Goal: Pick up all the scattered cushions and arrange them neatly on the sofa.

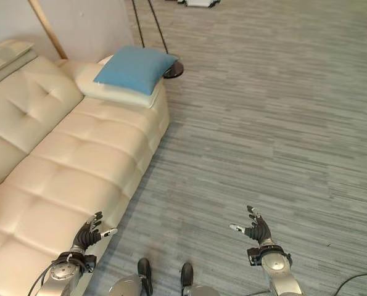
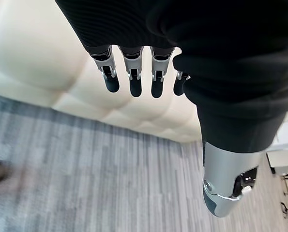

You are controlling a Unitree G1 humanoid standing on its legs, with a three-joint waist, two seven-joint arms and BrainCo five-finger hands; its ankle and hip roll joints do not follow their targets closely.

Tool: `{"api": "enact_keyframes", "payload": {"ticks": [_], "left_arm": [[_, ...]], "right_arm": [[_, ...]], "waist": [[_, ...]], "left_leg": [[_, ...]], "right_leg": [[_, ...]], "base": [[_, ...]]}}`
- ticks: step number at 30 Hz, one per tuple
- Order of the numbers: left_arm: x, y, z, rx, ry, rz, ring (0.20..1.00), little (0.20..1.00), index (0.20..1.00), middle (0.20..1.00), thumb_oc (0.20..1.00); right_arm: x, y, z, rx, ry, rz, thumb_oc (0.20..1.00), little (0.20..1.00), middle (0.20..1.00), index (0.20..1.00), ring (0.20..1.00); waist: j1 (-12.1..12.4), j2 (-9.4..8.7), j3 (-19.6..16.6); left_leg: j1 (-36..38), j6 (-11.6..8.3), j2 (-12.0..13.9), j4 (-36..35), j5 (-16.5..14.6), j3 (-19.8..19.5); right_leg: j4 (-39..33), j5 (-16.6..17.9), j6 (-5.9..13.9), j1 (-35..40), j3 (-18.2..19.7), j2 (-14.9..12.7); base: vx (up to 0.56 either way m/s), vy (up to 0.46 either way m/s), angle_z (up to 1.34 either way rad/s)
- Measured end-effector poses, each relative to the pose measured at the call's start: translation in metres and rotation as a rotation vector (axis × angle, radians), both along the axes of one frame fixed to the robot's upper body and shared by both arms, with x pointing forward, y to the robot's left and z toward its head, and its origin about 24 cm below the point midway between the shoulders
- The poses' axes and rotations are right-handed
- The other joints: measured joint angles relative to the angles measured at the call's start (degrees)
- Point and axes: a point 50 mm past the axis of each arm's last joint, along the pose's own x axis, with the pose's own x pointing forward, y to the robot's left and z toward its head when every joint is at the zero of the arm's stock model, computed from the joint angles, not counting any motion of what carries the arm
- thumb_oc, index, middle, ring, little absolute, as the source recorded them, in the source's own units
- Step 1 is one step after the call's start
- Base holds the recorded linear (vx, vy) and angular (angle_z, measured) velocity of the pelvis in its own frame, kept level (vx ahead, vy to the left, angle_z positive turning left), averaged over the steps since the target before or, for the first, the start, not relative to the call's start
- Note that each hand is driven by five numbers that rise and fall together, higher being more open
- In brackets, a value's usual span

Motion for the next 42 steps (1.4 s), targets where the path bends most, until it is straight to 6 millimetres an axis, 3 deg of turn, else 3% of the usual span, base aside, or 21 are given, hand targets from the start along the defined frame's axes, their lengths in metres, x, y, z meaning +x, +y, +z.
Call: {"api": "enact_keyframes", "payload": {"ticks": [5,8,12,13,15,17,19,22,24,25,27,30,31,32,34,35,36,37,38,40,42], "left_arm": [[-0.003,0.001,-0.005,-0.003,0.027,0.016,1.000,1.000,1.000,1.000,1.000],[-0.005,0.001,-0.006,-0.001,0.034,0.018,1.000,1.000,1.000,1.000,1.000],[-0.015,0.006,-0.011,0.005,0.066,0.032,1.000,1.000,1.000,1.000,1.000],[-0.019,0.007,-0.011,0.012,0.073,0.028,1.000,1.000,1.000,1.000,1.000],[-0.017,0.015,-0.004,0.043,0.057,0.012,1.000,1.000,1.000,1.000,1.000],[0.001,0.019,0.010,0.069,-0.003,-0.008,1.000,1.000,1.000,1.000,1.000],[0.014,0.016,0.016,0.071,-0.038,-0.019,1.000,1.000,1.000,1.000,1.000],[0.026,0.013,0.023,0.068,-0.078,-0.026,1.000,1.000,1.000,1.000,1.000],[0.022,0.015,0.020,0.067,-0.067,-0.012,1.000,1.000,1.000,1.000,1.000],[0.019,0.016,0.017,0.066,-0.050,-0.007,1.000,1.000,1.000,1.000,1.000],[0.008,0.018,0.009,0.063,-0.009,0.008,1.000,1.000,1.000,1.000,1.000],[0.001,0.017,0.004,0.055,0.011,0.016,1.000,1.000,1.000,1.000,1.000],[-0.001,0.016,0.003,0.049,0.016,0.014,1.000,1.000,1.000,1.000,1.000],[-0.007,0.014,-0.001,0.040,0.035,0.010,1.000,1.000,1.000,1.000,1.000],[-0.010,0.007,-0.005,0.020,0.045,0.004,1.000,1.000,1.000,1.000,1.000],[-0.013,0.006,-0.008,0.012,0.053,0.010,1.000,1.000,1.000,1.000,1.000],[-0.023,0.003,-0.013,-0.003,0.078,0.017,1.000,1.000,1.000,1.000,1.000],[-0.022,0.003,-0.013,-0.004,0.078,0.015,1.000,1.000,1.000,1.000,1.000],[-0.018,0.003,-0.011,-0.003,0.065,0.012,1.000,1.000,1.000,1.000,1.000],[-0.013,0.005,-0.007,0.004,0.051,0.007,1.000,1.000,1.000,1.000,1.000],[-0.011,0.005,-0.006,0.006,0.043,0.002,1.000,1.000,1.000,1.000,1.000]], "right_arm": [[-0.008,-0.001,-0.004,0.003,0.019,-0.016,1.000,1.000,1.000,1.000,1.000],[-0.007,-0.003,-0.003,0.003,0.011,-0.023,1.000,1.000,1.000,1.000,1.000],[-0.031,-0.002,-0.017,0.023,0.088,-0.017,1.000,1.000,1.000,1.000,1.000],[-0.028,-0.001,-0.016,0.026,0.084,-0.008,1.000,1.000,1.000,1.000,1.000],[-0.022,0.009,-0.011,0.052,0.049,0.020,1.000,1.000,1.000,1.000,1.000],[-0.015,0.017,-0.004,0.073,0.005,0.039,1.000,1.000,1.000,1.000,1.000],[-0.003,0.021,0.003,0.080,-0.037,0.052,1.000,1.000,1.000,1.000,1.000],[0.011,0.029,0.014,0.088,-0.094,0.084,1.000,1.000,1.000,1.000,1.000],[0.015,0.033,0.018,0.097,-0.114,0.107,1.000,1.000,1.000,1.000,1.000],[0.013,0.032,0.018,0.096,-0.109,0.104,1.000,1.000,1.000,1.000,1.000],[0.006,0.028,0.011,0.099,-0.078,0.084,1.000,1.000,1.000,1.000,1.000],[0.001,0.025,0.005,0.096,-0.046,0.071,1.000,1.000,1.000,1.000,1.000],[-0.001,0.024,0.004,0.098,-0.041,0.067,1.000,1.000,1.000,1.000,1.000],[-0.007,0.021,0.001,0.101,-0.022,0.062,1.000,1.000,1.000,1.000,1.000],[-0.010,0.017,-0.002,0.095,-0.010,0.049,1.000,1.000,1.000,1.000,1.000],[-0.010,0.015,-0.001,0.087,-0.009,0.051,1.000,1.000,1.000,1.000,1.000],[-0.007,0.010,0.004,0.063,-0.022,0.057,1.000,1.000,1.000,1.000,1.000],[-0.004,0.009,0.006,0.056,-0.030,0.062,1.000,1.000,1.000,1.000,1.000],[0.002,0.008,0.010,0.051,-0.046,0.061,1.000,1.000,1.000,1.000,1.000],[0.010,0.012,0.017,0.054,-0.080,0.083,1.000,1.000,1.000,1.000,1.000],[0.014,0.012,0.027,0.046,-0.123,0.097,1.000,1.000,1.000,1.000,1.000]], "waist": [[0.5,1.34,-0.2],[2.4,1.17,-0.2],[2.7,-0.56,-2.1],[2.8,0.40,-3.3],[2.2,-1.19,-3.3],[1.6,-2.86,-3.4],[0.5,-1.64,-2.1],[-1.0,0.06,0.0],[-1.5,0.10,0.4],[-1.8,0.15,0.5],[-2.6,0.20,0.8],[-3.6,0.38,0.8],[-4.1,0.94,0.6],[-4.0,-0.13,-0.2],[-3.6,0.03,-1.0],[-3.2,0.32,-1.2],[-2.3,2.40,-2.2],[-2.3,3.04,-2.3],[-1.0,2.28,-2.0],[-0.3,-0.09,-1.2],[-1.0,-0.82,-0.8]], "left_leg": [[-3.3,1.02,-0.9,-4.9,3.4,0.2],[-3.5,1.59,-1.7,-5.2,4.8,-2.6],[-0.5,5.37,-4.9,3.1,1.5,-2.2],[1.3,8.63,-3.9,2.2,3.5,0.0],[2.5,10.52,-5.3,1.8,3.7,1.7],[4.3,13.97,-7.6,0.6,1.1,1.6],[7.6,13.27,-7.9,-1.8,1.2,0.2],[13.6,12.44,-8.3,-5.8,0.4,-1.1],[16.4,7.68,-9.4,-6.4,-4.1,-0.8],[17.4,6.68,-9.8,-6.6,-5.1,-0.9],[21.2,6.26,-10.8,-6.6,-6.7,-2.1],[25.6,4.97,-10.8,-6.7,-8.2,-3.2],[27.2,4.02,-10.3,-6.6,-8.8,-4.3],[29.0,3.87,-10.8,-3.5,-8.9,-3.9],[26.2,3.11,-9.6,6.3,-9.4,-2.5],[24.8,3.11,-8.9,11.3,-9.4,-1.7],[21.0,2.00,-5.2,21.9,-10.2,-1.0],[19.2,2.07,-4.1,26.2,-8.2,-1.2],[14.4,2.94,-2.1,33.8,-9.9,0.0],[11.8,2.37,-3.4,29.6,-11.7,0.6],[7.2,2.19,-3.6,22.0,-11.8,0.8]], "right_leg": [[-1.0,-2.5,-1.37,2.9,0.4,2.7],[1.2,-6.1,-1.22,4.8,3.3,2.2],[8.3,-14.6,3.36,8.4,3.2,-2.3],[24.4,-18.5,8.45,2.0,4.3,-3.0],[39.2,-17.8,11.78,-5.6,4.8,-5.6],[45.0,-17.9,12.87,-10.6,5.2,-9.3],[44.4,-18.7,11.89,-12.3,5.3,-8.7],[38.1,-19.2,10.64,-18.7,1.4,-7.1],[26.9,-14.8,10.92,-25.5,-4.0,-7.7],[21.8,-12.6,11.20,-26.3,-5.1,-7.9],[10.3,-6.0,10.77,-26.4,-8.0,-8.5],[7.0,-1.7,10.08,-24.2,-9.3,-8.5],[7.7,-1.4,9.42,-22.6,-9.4,-8.3],[8.8,0.4,5.23,-18.8,-8.8,-8.4],[7.8,3.4,3.65,-15.9,-8.9,-8.2],[7.4,4.8,1.57,-14.4,-8.9,-7.5],[7.3,4.1,-1.55,-12.6,-7.9,-4.7],[7.4,2.2,-2.77,-11.8,-7.5,-3.4],[6.8,1.8,-2.78,-10.3,-6.0,-2.1],[5.6,2.5,-2.30,-8.4,-3.6,-2.4],[3.3,0.9,-2.00,-4.6,-2.6,-2.6]], "base": [[0.45,0.098,-0.17],[0.60,0.166,-0.26],[0.46,0.156,-0.19],[0.35,0.109,-0.45],[0.28,0.090,-0.29],[0.40,0.142,-0.10],[0.40,0.101,0.05],[0.52,-0.048,0.11],[0.51,-0.137,0.03],[0.52,-0.213,0.12],[0.52,-0.228,0.34],[0.46,-0.249,0.39],[0.43,-0.323,0.74],[0.35,-0.325,0.72],[0.22,-0.236,0.33],[0.48,-0.331,-0.15],[0.59,-0.358,-0.27],[0.59,-0.280,-0.48],[0.21,-0.059,-0.55],[0.25,-0.031,-0.61],[0.22,-0.013,-0.30]]}}
